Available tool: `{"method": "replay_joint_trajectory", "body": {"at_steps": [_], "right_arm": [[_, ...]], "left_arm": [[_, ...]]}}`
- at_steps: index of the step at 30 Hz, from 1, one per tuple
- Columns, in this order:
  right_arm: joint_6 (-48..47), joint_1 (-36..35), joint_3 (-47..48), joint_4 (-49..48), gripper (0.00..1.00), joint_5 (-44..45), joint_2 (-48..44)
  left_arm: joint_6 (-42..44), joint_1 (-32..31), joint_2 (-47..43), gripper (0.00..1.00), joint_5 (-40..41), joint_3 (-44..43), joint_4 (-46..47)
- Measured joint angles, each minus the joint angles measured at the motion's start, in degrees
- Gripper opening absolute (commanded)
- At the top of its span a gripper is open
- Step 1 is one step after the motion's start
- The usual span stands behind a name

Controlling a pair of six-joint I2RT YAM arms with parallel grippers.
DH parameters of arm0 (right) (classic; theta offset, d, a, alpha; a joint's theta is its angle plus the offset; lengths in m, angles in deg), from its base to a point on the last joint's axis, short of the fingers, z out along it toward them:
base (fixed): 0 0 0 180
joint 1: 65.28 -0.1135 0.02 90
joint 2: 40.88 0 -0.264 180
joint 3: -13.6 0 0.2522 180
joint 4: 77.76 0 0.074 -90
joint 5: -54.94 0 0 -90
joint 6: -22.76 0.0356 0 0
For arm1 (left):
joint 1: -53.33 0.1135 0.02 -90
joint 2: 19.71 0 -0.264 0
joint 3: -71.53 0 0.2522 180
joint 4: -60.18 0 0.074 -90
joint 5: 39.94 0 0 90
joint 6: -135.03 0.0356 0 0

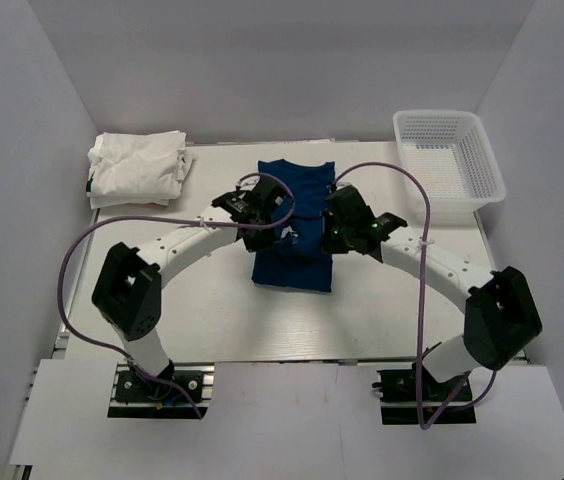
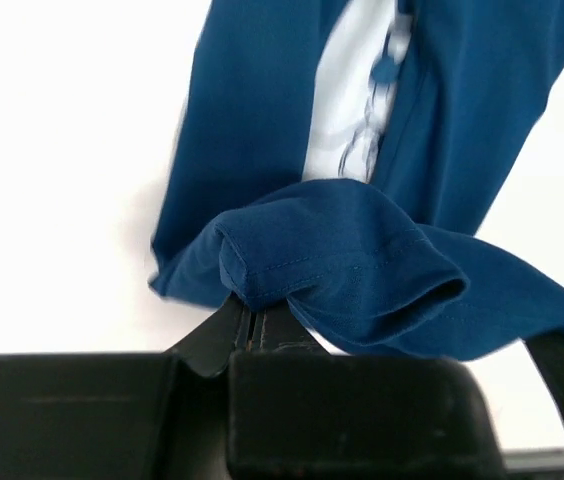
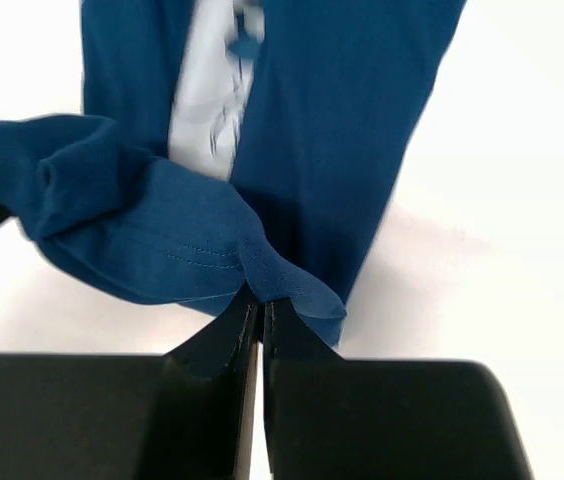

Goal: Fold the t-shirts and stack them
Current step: Fold the folded rectangular tshirt in 1/3 of the way

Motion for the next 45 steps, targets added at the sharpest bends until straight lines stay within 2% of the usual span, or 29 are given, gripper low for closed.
{"method": "replay_joint_trajectory", "body": {"at_steps": [6, 10, 17, 22, 24, 25, 26, 27, 28, 31, 34, 40, 45], "right_arm": [[-3.02, 3.54, 6.1, -2.47, 0.0, -0.98, 6.69], [-4.28, 5.35, 8.02, -3.13, 0.0, -2.47, 10.34], [-5.64, 8.5, 12.61, -3.45, 0.0, -5.27, 16.63], [-6.32, 10.03, 13.75, -3.5, 0.0, -7.17, 19.04], [-6.34, 10.49, 13.77, -3.54, 0.26, -8.22, 19.43], [-6.32, 10.64, 14.01, -3.48, 0.46, -8.72, 19.74], [-6.71, 10.78, 14.58, -3.43, 0.89, -9.14, 20.26], [-6.49, 10.91, 15.19, -3.45, 0.9, -9.4, 20.85], [-7.13, 10.95, 15.89, -3.37, 0.9, -9.62, 21.42], [-8.31, 11.02, 17.16, -3.32, 0.9, -10.4, 22.1], [-9.79, 10.82, 16.5, -3.87, 0.9, -12.37, 21.24], [-11.23, 9.38, 11.98, -6.8, 0.9, -20.44, 19.5], [-11.17, 7.56, 13.49, -9.75, 0.9, -24.85, 22.18]], "left_arm": [[4.9, 4.2, 7.13, 0.0, -0.52, -6.4, 1.4], [7.37, 6.01, 8.57, 0.0, -1.6, -7.63, 2.05], [12.15, 8.11, 14.23, 0.0, -4.04, -14.14, 3.23], [14.45, 8.85, 18.51, 0.0, -6.19, -15.65, 3.78], [14.93, 9.14, 19.67, 0.01, -6.62, -15.89, 3.8], [15.13, 9.22, 20.09, 0.21, -6.86, -16.04, 3.78], [15.43, 9.31, 20.57, 0.39, -6.99, -16.44, 3.54], [15.82, 9.42, 21.03, 0.72, -7.23, -17.27, 3.04], [16.11, 9.6, 21.75, 0.99, -7.52, -18.67, 2.23], [15.65, 10.56, 22.75, 1.0, -7.82, -22.18, 0.83], [15.1, 11.43, 21.49, 1.0, -7.1, -22.12, -0.22], [12.35, 12.92, 4.26, 1.0, -5.01, -4.24, -0.63], [9.6, 13.0, -12.2, 1.0, -3.13, 7.65, -2.78]]}}
